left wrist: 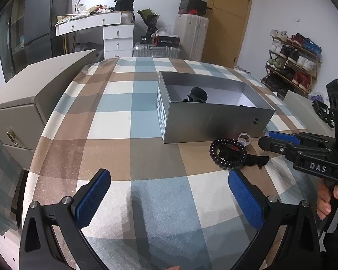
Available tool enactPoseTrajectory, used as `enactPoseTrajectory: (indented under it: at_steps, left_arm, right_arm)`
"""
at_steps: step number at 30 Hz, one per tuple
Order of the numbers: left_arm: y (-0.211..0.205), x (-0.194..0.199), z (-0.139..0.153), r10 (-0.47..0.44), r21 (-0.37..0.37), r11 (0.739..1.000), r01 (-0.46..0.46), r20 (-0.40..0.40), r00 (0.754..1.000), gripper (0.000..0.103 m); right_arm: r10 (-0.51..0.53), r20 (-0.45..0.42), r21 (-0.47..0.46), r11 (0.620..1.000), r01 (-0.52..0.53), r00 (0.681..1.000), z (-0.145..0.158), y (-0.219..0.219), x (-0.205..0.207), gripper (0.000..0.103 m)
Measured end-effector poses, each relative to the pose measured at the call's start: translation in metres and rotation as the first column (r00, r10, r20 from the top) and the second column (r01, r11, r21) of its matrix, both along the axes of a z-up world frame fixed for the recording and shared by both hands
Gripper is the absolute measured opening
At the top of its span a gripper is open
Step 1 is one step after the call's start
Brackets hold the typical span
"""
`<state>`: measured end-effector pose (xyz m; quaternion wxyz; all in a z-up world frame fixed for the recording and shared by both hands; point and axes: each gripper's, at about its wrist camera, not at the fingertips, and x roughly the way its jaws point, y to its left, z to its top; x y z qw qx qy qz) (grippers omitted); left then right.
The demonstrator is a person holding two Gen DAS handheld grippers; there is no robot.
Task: Organize jewelry
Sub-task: 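Grasp the black beaded bracelet with the left tool while the right tool grasps the red-and-clear ring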
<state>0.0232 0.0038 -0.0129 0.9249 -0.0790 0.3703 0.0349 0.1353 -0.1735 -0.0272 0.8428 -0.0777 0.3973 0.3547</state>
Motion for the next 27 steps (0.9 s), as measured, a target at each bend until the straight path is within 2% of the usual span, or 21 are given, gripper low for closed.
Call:
enactPoseTrajectory:
  at_steps: [8,10,13,18,21,23,25,27]
  left_arm:
    - [-0.016,0.023,-0.003,-0.037,-0.062,0.998,0.033,-0.063,0.997,0.102]
    - [-0.022,0.027,-0.003,-0.063,-0.061,0.996,0.059,-0.071,0.995,0.101]
    - [-0.036,0.029,-0.003,-0.105,0.0,0.994,0.105,-0.076,0.992,0.1]
    - [-0.057,0.03,-0.002,-0.189,0.098,0.976,0.195,-0.065,0.98,0.087]
    - [-0.062,0.036,-0.005,-0.229,0.116,0.964,0.238,-0.084,0.97,0.068]
    - [-0.062,0.04,-0.008,-0.242,0.115,0.961,0.253,-0.1,0.965,0.049]
    - [-0.061,0.042,-0.008,-0.245,0.117,0.96,0.256,-0.104,0.964,0.038]
    - [-0.063,0.042,-0.008,-0.249,0.12,0.958,0.261,-0.105,0.963,0.037]
  right_arm:
    - [-0.001,-0.026,0.048,0.999,0.002,1.0,0.007,-0.013,0.006,0.029]
    - [-0.005,-0.026,0.057,0.998,0.006,1.0,0.01,-0.017,0.006,0.029]
    - [-0.009,-0.029,0.068,0.998,0.011,1.0,0.012,-0.021,0.007,0.029]
    - [-0.008,-0.033,0.074,0.997,0.01,0.999,0.013,-0.023,0.007,0.029]
    - [-0.007,-0.034,0.078,0.997,0.01,0.999,0.014,-0.023,0.006,0.029]
    - [-0.007,-0.034,0.078,0.997,0.01,0.999,0.014,-0.023,0.006,0.029]
    - [-0.007,-0.031,0.079,0.997,0.01,0.999,0.015,-0.024,0.006,0.029]
    - [-0.008,-0.034,0.079,0.997,0.011,0.999,0.015,-0.024,0.007,0.029]
